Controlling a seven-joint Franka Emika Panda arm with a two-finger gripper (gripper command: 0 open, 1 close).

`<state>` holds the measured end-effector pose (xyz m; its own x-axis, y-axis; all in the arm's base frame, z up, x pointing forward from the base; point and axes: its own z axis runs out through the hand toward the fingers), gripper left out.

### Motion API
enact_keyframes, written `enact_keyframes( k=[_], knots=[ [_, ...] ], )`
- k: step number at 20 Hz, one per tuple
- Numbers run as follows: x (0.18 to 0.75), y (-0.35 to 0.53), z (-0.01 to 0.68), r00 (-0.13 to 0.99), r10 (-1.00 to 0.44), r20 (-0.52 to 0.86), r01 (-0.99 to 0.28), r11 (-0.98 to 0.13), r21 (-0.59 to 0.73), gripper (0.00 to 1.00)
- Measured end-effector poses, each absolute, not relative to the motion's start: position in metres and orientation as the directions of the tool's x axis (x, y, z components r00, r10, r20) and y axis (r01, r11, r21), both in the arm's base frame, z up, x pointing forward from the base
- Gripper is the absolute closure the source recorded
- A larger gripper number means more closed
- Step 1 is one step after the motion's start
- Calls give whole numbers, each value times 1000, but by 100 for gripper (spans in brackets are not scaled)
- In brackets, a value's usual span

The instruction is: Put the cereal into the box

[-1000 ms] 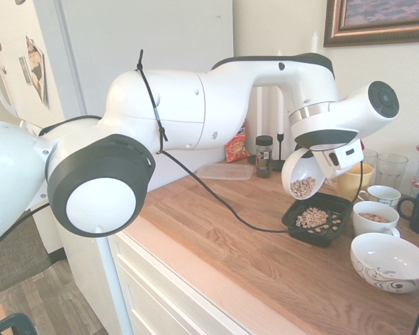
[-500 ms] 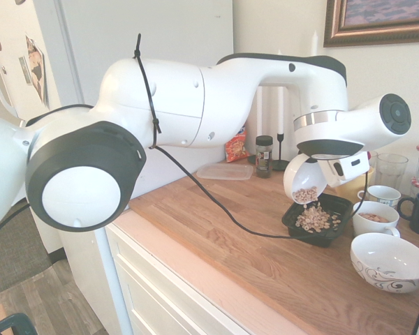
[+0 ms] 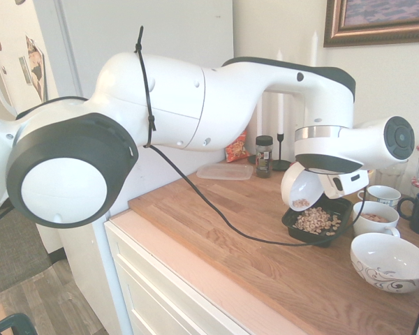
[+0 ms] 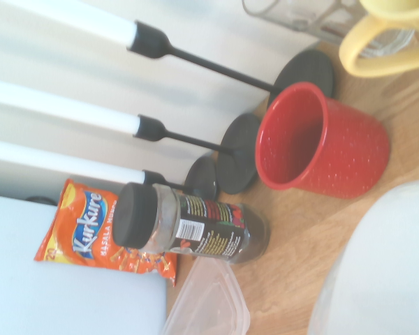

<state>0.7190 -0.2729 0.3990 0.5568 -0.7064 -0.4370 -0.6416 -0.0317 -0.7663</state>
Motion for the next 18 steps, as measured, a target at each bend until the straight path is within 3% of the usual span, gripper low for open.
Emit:
enact_keyframes(
  k=[9,18],
  knots=[
    [707,-275,411,591,-693,-414,-585,-15,-811,100],
    [684,-294,409,627,-635,-452,-535,71,-842,100]
  ],
)
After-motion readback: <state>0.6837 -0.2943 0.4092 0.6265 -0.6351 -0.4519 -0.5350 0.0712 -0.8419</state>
